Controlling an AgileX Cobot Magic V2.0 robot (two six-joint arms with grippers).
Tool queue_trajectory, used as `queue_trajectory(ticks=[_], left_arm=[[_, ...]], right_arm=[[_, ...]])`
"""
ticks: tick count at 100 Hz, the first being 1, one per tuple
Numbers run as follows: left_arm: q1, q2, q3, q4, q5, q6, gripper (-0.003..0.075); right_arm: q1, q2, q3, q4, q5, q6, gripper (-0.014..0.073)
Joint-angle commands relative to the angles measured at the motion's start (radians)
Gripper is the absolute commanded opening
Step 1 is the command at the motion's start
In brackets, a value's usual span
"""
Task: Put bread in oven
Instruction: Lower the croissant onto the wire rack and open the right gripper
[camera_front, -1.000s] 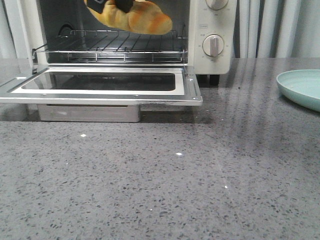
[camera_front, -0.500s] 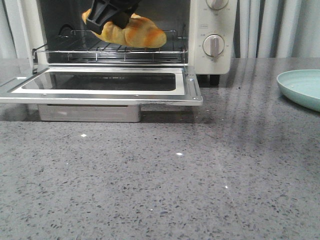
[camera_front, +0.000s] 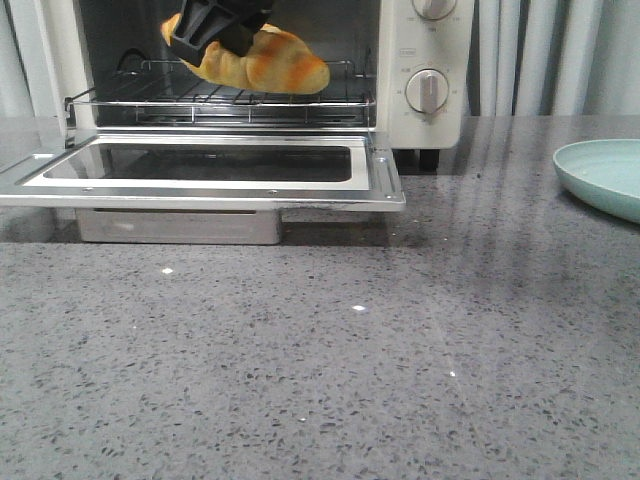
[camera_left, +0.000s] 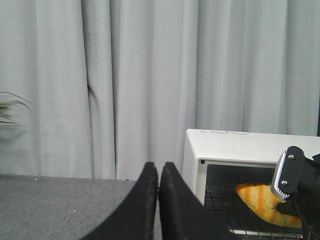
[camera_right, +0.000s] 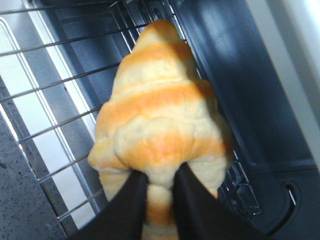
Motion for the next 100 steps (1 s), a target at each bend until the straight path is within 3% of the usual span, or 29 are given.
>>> queue_trajectory(ticks=[1, 14, 69, 100], left_arm=[[0.003, 0.017, -0.026, -0.005, -0.066, -0.01, -0.0021], [0.003, 0.017, -0.026, -0.005, -0.06, -0.01, -0.0021], [0.003, -0.014, -0.026, 0.016, -0.026, -0.004, -0.0022], [0.003, -0.136, 0.028, 0.065, -0.009, -0.003, -0.0022]], right_arm=[[-0.006, -0.06, -0.033, -0.052, -0.047, -0.005, 0.0269], [-0.006, -0.06, -0.033, -0.059, -0.05, -0.005, 0.0383], [0.028, -0.08, -0.033, -0.084, -0.036, -0.005, 0.0382], [0.118, -0.135, -0.033, -0.084, 0.083, 0.01, 0.0382]])
